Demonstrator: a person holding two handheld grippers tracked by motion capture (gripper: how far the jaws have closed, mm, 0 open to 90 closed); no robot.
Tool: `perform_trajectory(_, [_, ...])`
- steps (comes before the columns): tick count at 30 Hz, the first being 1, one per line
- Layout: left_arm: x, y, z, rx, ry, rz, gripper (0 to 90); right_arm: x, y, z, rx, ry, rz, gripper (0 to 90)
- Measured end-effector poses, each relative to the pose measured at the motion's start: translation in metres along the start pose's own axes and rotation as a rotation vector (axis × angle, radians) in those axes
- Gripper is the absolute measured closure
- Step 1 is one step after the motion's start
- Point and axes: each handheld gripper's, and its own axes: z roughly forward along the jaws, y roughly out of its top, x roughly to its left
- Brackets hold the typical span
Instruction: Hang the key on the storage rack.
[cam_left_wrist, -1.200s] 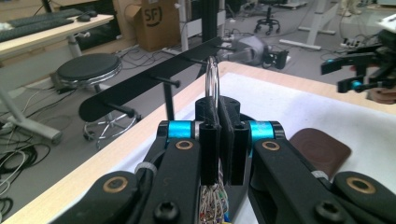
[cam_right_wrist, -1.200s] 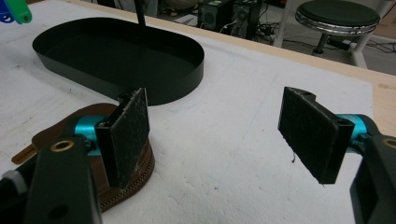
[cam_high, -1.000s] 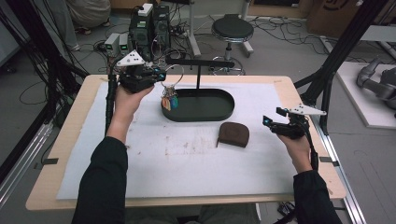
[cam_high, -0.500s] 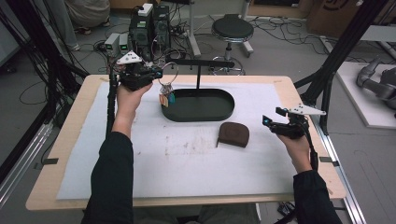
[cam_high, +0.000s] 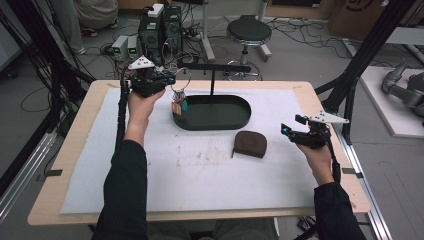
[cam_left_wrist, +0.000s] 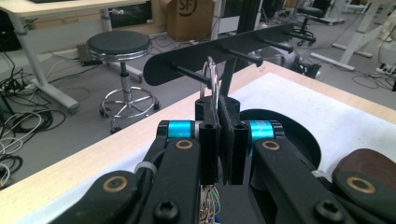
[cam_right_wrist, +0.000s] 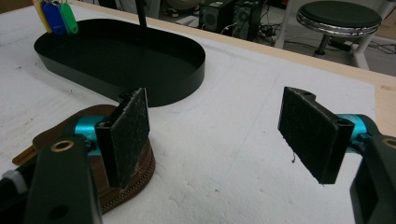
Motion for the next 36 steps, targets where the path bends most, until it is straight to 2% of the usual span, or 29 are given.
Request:
perform_trajectory(21, [0.0031, -0.0049, 0.0042, 0.002, 0.03, -0.032, 86.4, -0.0005, 0.0, -0.0003, -0.004, 0.0, -0.001, 25.3])
perform_trajectory(24, [0.0036, -0.0064, 0.0057, -0.003, 0.037, -0.061, 85.8, -0.0001, 0.0002, -0.0008, -0.003, -0.001, 0.002, 25.3])
perform_trajectory(26, [0.004, -0.0074, 0.0061, -0.006, 0.046, -0.077, 85.1, -0.0004, 0.0001, -0.001, -0.003, 0.0, 0.004, 25.4])
perform_trajectory(30, [0.0041, -0.0083, 0.0068, 0.0, 0.064, -0.066, 84.5, -0.0007, 0.0001, -0.0012, -0.004, -0.001, 0.003, 25.3])
perform_trajectory(36, [0.0053, -0.0098, 0.0046, -0.009, 0.099, -0.08, 80.2, -0.0009, 0.0002, -0.0011, -0.007, -0.001, 0.001, 25.4])
